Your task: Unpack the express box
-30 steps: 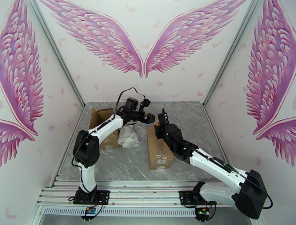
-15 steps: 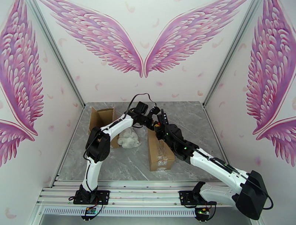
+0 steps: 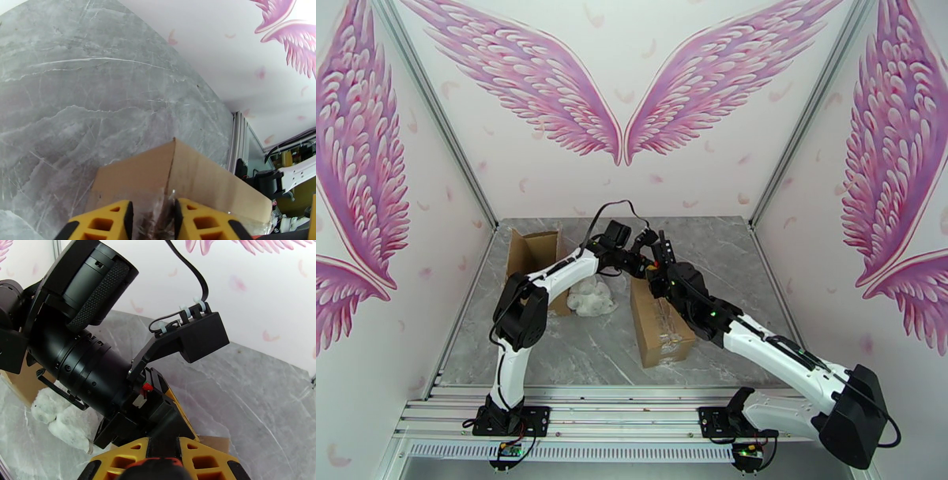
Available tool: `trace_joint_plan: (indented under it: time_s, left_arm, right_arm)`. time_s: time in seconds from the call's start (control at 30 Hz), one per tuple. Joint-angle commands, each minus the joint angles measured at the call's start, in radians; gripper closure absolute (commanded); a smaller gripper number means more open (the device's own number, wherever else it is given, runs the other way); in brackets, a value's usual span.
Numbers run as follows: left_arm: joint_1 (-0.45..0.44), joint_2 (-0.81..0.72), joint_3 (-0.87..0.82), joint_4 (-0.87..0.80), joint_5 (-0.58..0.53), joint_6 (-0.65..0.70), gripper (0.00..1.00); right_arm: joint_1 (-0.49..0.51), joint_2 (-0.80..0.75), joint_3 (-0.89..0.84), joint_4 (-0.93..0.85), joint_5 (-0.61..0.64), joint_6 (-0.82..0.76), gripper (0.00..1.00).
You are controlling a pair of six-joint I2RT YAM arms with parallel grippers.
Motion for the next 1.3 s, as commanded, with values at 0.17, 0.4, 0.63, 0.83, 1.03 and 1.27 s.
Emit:
trace_joint_plan:
  time_s: [0.17,0.4,0.63,0.83,1.03,1.27]
  left_arm:
    - [0.050,-0.015,-0.121,0.043,-0.233,-0.067,0.83]
    - [0.050,-0.003,-0.083,0.024,-0.216,-0.048,0.82]
    - [0.050,-0.084,-0.025,-0.019,-0.129,-0.030,0.47]
    - [0.034,-0.131,-0.066,-0.084,-0.060,0.002,0.37]
    - [0.022,-0.164,-0.125,-0.023,0.008,-0.035,0.34]
    - [-0.008,-0.132,-0.083,-0.160,0.006,0.042,0.33]
  right_arm:
    - [0.036,-0.100,-0.026,-0.147,0.052,0.054,0.97]
    - [0.045,-0.176,-0.062,-0.190,0.030,0.039,0.98]
    - [0.045,-0.174,-0.084,-0.112,0.010,0.009,0.97]
    - [0.045,-0.136,-0.056,-0.095,-0.013,-0.023,0.97]
    - [0.044,-0.123,-0.043,-0.100,-0.020,-0.028,0.97]
    - [0.045,-0.135,-0.044,-0.099,-0.012,-0.031,0.97]
